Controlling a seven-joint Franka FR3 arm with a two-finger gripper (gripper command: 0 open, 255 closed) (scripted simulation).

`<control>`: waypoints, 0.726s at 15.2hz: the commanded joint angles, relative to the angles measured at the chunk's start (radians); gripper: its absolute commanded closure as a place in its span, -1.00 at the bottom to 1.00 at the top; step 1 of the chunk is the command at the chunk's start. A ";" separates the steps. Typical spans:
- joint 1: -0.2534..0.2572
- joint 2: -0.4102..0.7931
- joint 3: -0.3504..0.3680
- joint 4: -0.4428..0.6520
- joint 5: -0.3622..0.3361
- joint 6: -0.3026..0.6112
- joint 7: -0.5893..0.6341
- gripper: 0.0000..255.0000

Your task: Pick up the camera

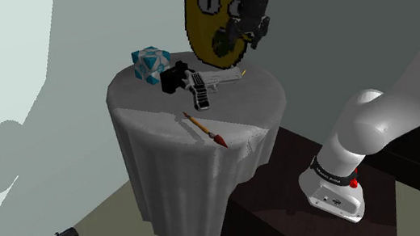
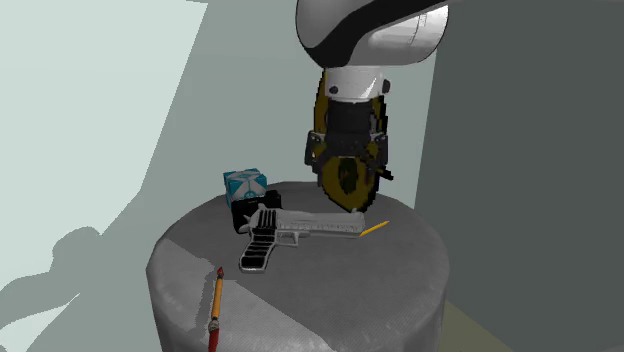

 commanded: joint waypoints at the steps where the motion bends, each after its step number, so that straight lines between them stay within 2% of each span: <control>1: -0.007 0.061 0.026 0.028 0.022 0.035 0.082 -1.00; 11: -0.033 0.410 0.131 0.258 0.064 0.174 0.468 -1.00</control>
